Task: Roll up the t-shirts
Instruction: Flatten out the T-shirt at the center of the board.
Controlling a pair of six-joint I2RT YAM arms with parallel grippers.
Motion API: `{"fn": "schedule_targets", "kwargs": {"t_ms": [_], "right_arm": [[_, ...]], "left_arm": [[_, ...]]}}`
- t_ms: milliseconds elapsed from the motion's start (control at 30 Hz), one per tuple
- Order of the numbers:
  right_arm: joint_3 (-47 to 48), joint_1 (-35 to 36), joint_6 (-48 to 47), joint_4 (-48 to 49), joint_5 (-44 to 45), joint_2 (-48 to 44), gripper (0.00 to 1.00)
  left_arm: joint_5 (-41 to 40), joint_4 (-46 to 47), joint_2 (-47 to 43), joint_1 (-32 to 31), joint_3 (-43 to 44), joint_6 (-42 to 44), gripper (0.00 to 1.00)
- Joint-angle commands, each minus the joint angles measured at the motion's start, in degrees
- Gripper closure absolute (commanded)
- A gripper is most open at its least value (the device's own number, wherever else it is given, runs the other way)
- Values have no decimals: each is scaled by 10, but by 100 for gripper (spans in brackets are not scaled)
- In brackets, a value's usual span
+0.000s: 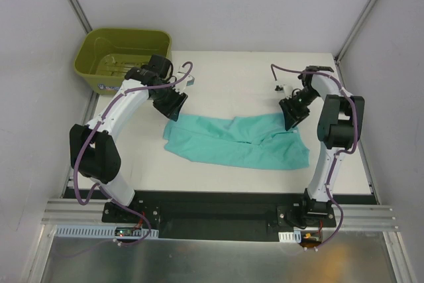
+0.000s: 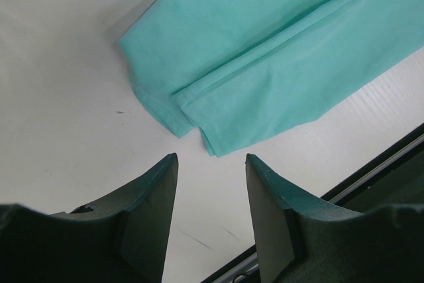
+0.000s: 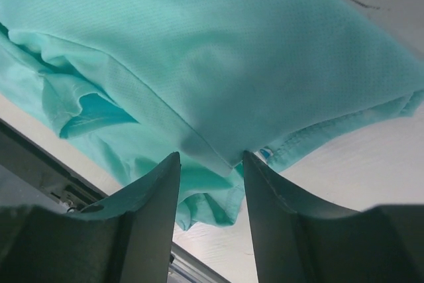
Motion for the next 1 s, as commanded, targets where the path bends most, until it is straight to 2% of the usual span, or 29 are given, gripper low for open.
{"fn": "schedule_targets", "kwargs": {"t_ms": [0,167,267,367,400,567,667,933,967], "right_arm": [[-10,19,7,31,38,-6,58],[-26,34,21,52,48,-8,69],[-31,44,21,47,50,-11,70],[-35,47,16,48,44,-26,96],[-28,47,22,46,41,-33,99],[89,43,47,-17,-47,-90,99],[150,42,82,-55,-103,-91,100],[216,44,172,9,-136,-49,99],[223,45,178,15,-131,-38,96]], "left_arm": [[-18,-18,-27,3,-2,14,54],[-16,-16,-24,6,-7,13,54],[-13,-17,-22,8,-7,14,54],[-12,-17,-20,10,-5,16,54],[-13,-16,-20,11,-4,16,54],[-22,-4,-26,15,-6,16,54],[-31,5,-24,18,-9,17,54],[-31,11,-13,18,14,16,54],[-33,11,-13,18,13,17,54]]}}
